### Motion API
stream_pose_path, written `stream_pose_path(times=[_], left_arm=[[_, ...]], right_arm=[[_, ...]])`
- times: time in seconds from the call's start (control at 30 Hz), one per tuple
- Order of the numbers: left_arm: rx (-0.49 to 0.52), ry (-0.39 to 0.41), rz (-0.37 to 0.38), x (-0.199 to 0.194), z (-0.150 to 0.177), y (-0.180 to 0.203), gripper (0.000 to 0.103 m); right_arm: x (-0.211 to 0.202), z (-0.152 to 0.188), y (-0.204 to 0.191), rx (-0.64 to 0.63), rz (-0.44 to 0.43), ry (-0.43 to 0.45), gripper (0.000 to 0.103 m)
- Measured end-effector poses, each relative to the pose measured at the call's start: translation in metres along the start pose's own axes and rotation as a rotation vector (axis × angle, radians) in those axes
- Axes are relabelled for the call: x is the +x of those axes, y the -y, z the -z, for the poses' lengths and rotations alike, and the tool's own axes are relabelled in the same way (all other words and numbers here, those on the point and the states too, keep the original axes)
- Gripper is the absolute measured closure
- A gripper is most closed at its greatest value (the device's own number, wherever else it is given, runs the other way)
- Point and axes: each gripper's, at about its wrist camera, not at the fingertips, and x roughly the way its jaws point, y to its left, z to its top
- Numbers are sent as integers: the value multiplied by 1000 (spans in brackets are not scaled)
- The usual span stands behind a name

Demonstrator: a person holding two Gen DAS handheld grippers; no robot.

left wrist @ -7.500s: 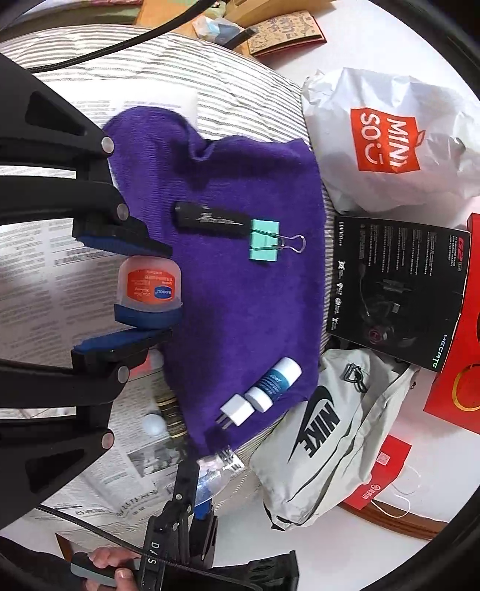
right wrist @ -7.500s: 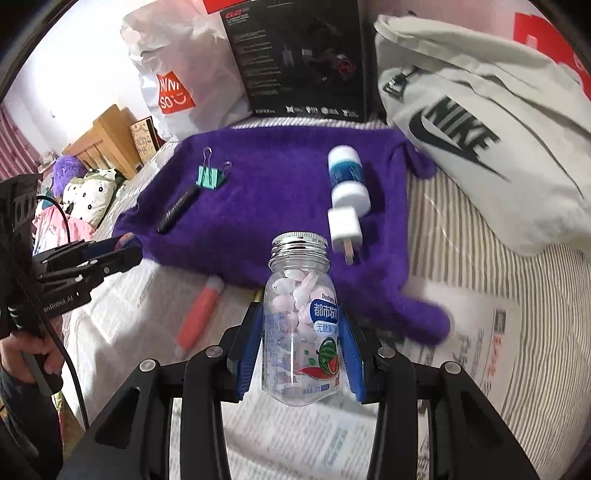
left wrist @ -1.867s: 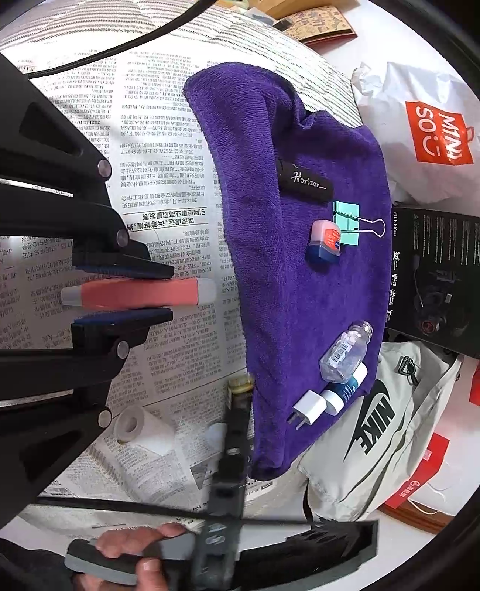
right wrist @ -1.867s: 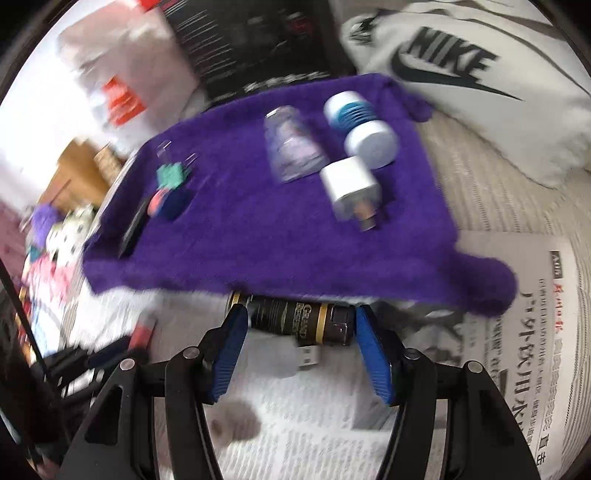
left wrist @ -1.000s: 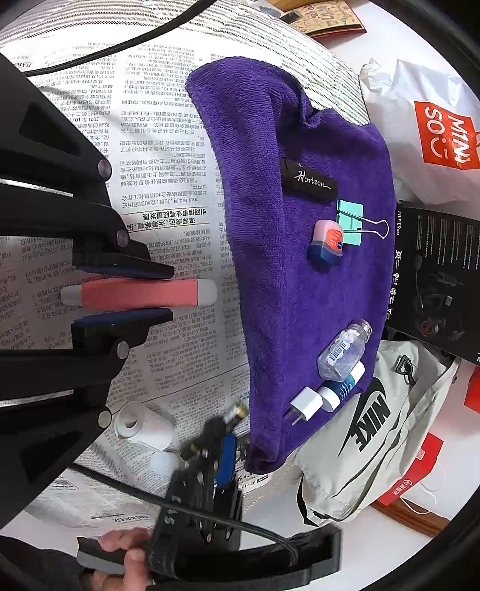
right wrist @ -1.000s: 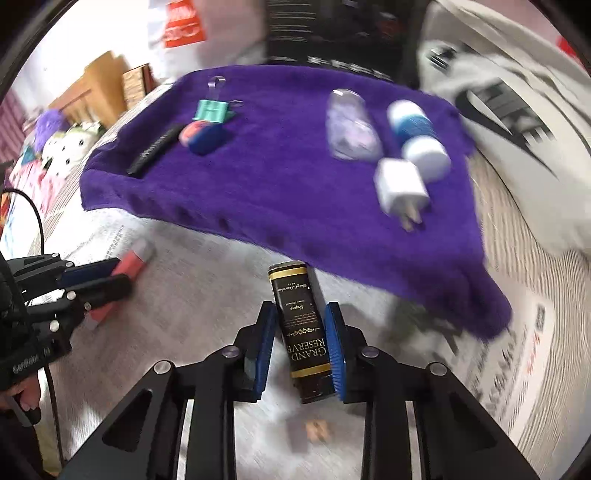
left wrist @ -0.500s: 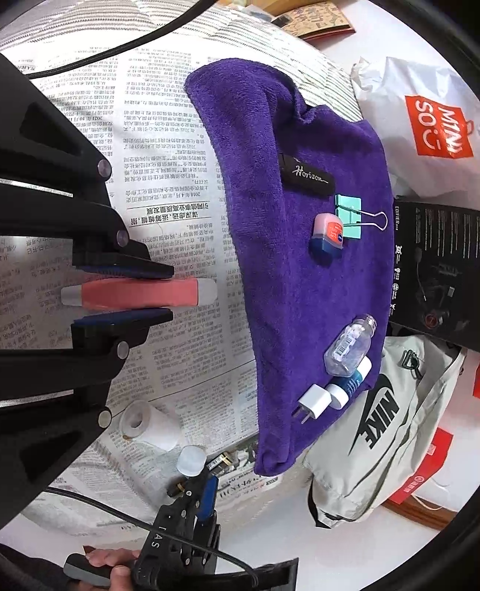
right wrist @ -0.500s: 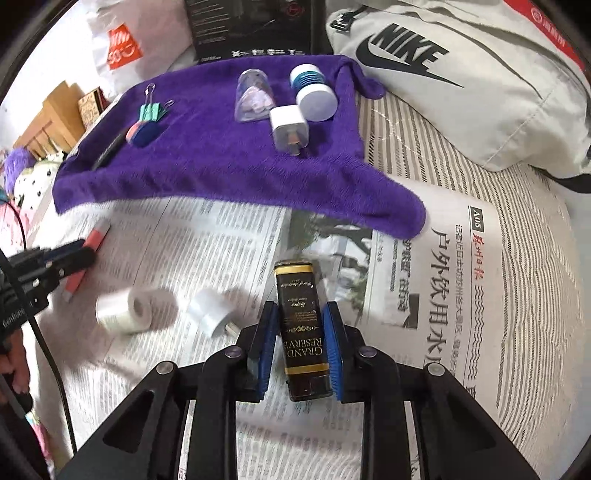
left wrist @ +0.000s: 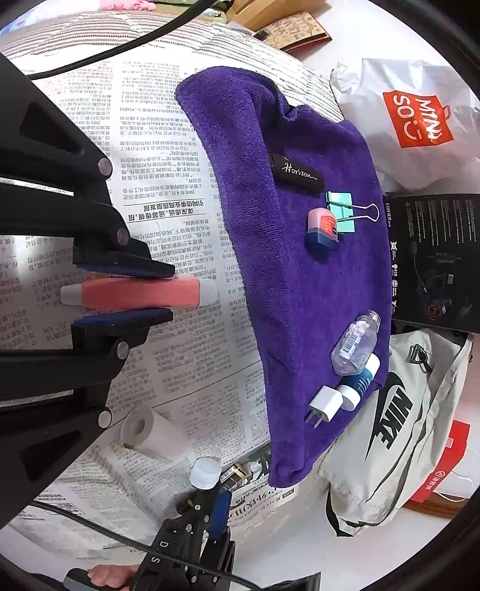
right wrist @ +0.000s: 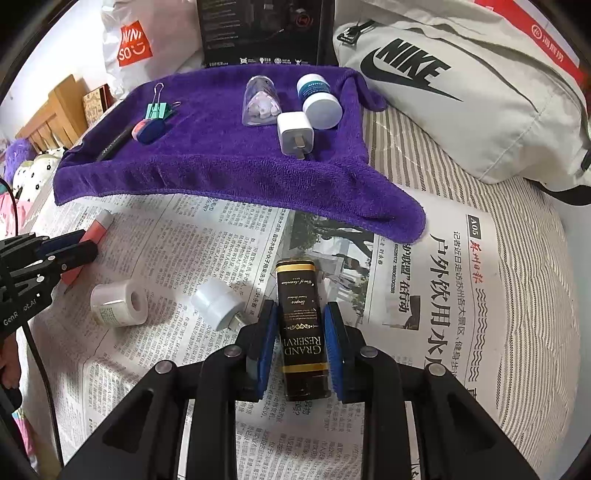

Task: Organize rigid objects
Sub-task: 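Grasp the black-gold Grand Reserve bottle with the right gripper while the left holds the pink tube, then carry the pink tube and Grand Reserve bottle onto the towel with both grippers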

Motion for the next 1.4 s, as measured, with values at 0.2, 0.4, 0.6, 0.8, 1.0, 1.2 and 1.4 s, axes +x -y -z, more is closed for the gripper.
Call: stream_pose_path(times=[0.2,0.4,0.6,0.8,1.0,1.2,1.4], left_arm=[[2,6,-15,0,1,2,87],[27,-14,-14,-1,1,5,86],[25,4,-26,-2,3,5,86],[4,-4,-3,-3,2,1,87],[-16,11,32,-19,3,-8,87],[-46,1,60,-19,3,-16,87],[-83,9,114,-23,0,-25,87]], right_arm=[[-3,8,0,8,-7,38,77],[-6,9,5,14,-43,20,76],[-6,12,3,-6,-43,34,75],[-7,9,8,-4,-70,15,79],[-19,10,19,36,-153,8,80],[-13,13,14,32,-152,-7,80],[-22,7,11,26,-169,13,80]])
